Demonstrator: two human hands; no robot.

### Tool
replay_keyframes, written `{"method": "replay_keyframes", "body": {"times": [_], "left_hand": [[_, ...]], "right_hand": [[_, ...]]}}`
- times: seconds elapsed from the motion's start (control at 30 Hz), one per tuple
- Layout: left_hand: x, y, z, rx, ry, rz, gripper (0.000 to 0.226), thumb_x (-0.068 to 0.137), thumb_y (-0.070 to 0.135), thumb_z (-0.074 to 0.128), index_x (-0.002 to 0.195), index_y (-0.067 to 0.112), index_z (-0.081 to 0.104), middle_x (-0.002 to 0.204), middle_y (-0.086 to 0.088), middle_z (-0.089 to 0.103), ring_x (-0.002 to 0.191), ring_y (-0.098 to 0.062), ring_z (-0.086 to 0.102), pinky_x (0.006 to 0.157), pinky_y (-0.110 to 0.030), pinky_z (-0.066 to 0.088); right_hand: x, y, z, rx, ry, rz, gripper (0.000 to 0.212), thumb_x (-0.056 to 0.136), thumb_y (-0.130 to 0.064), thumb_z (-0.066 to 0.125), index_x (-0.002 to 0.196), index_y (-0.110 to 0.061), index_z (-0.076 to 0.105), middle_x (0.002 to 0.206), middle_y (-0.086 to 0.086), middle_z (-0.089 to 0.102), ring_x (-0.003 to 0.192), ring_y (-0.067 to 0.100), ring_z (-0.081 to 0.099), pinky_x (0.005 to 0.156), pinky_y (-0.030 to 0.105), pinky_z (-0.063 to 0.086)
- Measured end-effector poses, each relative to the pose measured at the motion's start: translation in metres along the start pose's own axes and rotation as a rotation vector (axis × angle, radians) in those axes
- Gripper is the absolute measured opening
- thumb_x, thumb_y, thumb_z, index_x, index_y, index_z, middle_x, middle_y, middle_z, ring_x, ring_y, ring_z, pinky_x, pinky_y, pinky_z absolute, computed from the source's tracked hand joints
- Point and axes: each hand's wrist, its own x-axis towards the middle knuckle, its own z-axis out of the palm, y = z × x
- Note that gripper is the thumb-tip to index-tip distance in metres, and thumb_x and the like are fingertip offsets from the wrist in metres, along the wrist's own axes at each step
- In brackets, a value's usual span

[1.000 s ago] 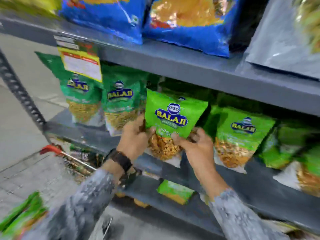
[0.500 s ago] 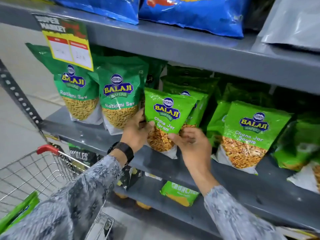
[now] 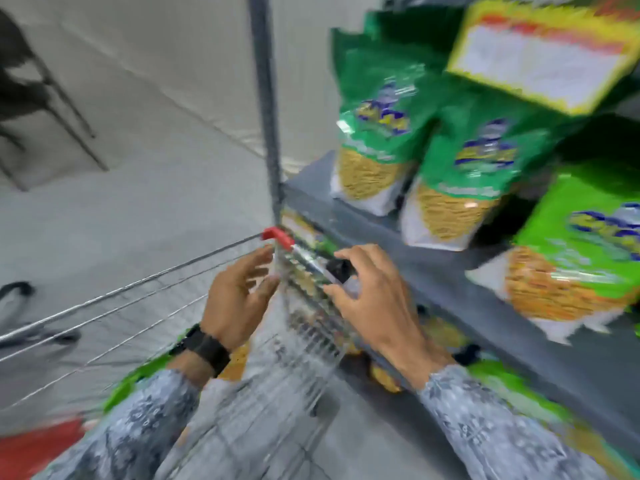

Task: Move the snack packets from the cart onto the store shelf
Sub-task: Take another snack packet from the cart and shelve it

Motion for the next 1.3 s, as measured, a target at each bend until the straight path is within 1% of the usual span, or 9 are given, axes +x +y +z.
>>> {"method": "replay_keyframes", "body": {"times": [0.17,0.27,0.5,0.63,0.73,0.83,1.07,1.13,1.3], "left_hand": [[-0.010,-0.189,-0.048,-0.085,0.204,-0.594,0.059,0.068,0.037,0.067,0.122,0.015,0.070,0.107,-0.011,0.076,0.105,-0.029,0.073,0.097,-0.047,0.056],[-0.019,-0.257,-0.040,-0.131,0.162,-0.849,0.060,0.071,0.034,0.071,0.123,0.006,0.070,0.119,-0.020,0.074,0.110,-0.031,0.070,0.095,-0.037,0.055],[-0.006,-0.305,0.019,-0.332,0.102,-1.024,0.063,0.085,0.016,0.074,0.143,0.006,0.052,0.142,-0.007,0.059,0.122,-0.021,0.059,0.105,-0.026,0.044],[-0.008,-0.325,0.035,-0.446,0.113,-1.075,0.091,0.077,0.044,0.078,0.153,0.013,0.039,0.153,-0.010,0.052,0.131,-0.025,0.058,0.111,-0.038,0.045],[-0.016,-0.330,0.035,-0.616,0.110,-1.120,0.093,0.069,0.042,0.082,0.148,0.010,0.045,0.140,-0.012,0.063,0.118,-0.028,0.067,0.104,-0.048,0.053],[-0.025,-0.299,0.026,-0.697,0.040,-1.068,0.049,0.083,0.025,0.078,0.124,0.003,0.065,0.107,-0.008,0.078,0.090,-0.020,0.075,0.083,-0.035,0.060],[-0.018,-0.155,0.002,-0.868,-0.054,-0.624,0.040,0.087,-0.010,0.062,0.124,0.007,0.061,0.105,-0.006,0.077,0.077,-0.013,0.075,0.059,-0.027,0.059],[-0.012,-0.099,0.003,-0.853,-0.066,-0.474,0.044,0.081,-0.009,0.067,0.119,0.011,0.065,0.110,-0.009,0.078,0.082,-0.014,0.075,0.064,-0.027,0.060],[-0.025,0.062,0.057,-0.740,-0.236,-0.120,0.060,0.060,0.004,0.084,0.116,0.014,0.067,0.119,-0.019,0.074,0.099,-0.028,0.072,0.083,-0.034,0.061]], "right_hand": [[0.035,-0.030,0.165,0.125,-0.666,0.305,0.069,0.079,-0.042,0.081,0.140,-0.020,0.055,0.144,0.009,0.060,0.128,0.027,0.060,0.101,0.038,0.052],[0.040,-0.029,0.243,0.199,-0.904,0.503,0.072,0.090,-0.036,0.075,0.150,-0.013,0.045,0.152,0.010,0.053,0.134,0.028,0.056,0.093,0.031,0.051],[0.034,-0.004,0.348,0.161,-0.828,0.724,0.053,0.095,-0.023,0.067,0.142,-0.004,0.052,0.149,0.019,0.056,0.132,0.037,0.057,0.112,0.044,0.047],[0.026,0.002,0.367,0.184,-0.861,0.769,0.050,0.094,-0.022,0.071,0.137,-0.004,0.053,0.129,0.012,0.062,0.095,0.020,0.058,0.077,0.027,0.049],[0.022,0.002,0.365,0.214,-0.914,0.801,0.039,0.089,-0.029,0.077,0.114,-0.003,0.063,0.111,0.006,0.070,0.092,0.022,0.065,0.085,0.034,0.055],[0.022,-0.001,0.341,0.279,-0.899,0.786,0.025,0.086,-0.024,0.080,0.092,-0.006,0.064,0.101,0.010,0.074,0.092,0.026,0.071,0.087,0.038,0.060],[0.025,-0.011,0.193,0.546,-0.455,0.557,0.031,0.074,-0.022,0.083,0.103,-0.011,0.077,0.090,0.007,0.078,0.076,0.015,0.065,0.075,0.036,0.055],[0.017,-0.013,0.127,0.646,-0.288,0.501,0.024,0.075,-0.014,0.085,0.097,-0.009,0.077,0.077,0.003,0.073,0.061,0.006,0.057,0.061,0.029,0.049],[-0.043,0.022,-0.058,0.657,0.111,0.419,0.021,0.070,-0.022,0.088,0.088,-0.027,0.078,0.084,-0.008,0.082,0.072,0.003,0.067,0.072,0.032,0.057]]}}
